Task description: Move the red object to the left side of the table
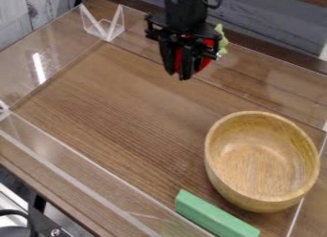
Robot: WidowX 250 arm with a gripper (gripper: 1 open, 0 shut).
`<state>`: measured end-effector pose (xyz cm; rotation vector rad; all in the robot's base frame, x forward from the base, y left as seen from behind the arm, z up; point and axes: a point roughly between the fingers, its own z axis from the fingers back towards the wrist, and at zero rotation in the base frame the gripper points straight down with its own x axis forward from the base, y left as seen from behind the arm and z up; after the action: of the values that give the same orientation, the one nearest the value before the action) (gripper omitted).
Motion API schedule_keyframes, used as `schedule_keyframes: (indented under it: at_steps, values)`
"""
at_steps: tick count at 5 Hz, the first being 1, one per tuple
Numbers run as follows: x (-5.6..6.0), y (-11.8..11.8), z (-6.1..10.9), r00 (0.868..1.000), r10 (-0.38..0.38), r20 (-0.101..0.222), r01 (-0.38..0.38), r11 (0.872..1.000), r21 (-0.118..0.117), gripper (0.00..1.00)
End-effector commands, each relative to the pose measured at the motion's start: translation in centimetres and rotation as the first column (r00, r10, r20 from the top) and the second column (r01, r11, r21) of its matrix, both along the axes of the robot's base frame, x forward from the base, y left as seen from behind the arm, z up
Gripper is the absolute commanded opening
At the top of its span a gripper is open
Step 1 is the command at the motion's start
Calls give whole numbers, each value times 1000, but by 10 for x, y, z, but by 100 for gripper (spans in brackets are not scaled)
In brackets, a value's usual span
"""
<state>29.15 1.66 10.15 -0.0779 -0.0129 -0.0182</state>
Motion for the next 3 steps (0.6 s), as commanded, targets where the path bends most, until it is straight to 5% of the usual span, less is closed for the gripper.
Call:
schedule_keyframes:
  at_steps: [1,3]
  values:
    - [16,15,31,995,43,94,-45,999,25,0]
    - [23,28,29,994,89,68,-91,995,36,0]
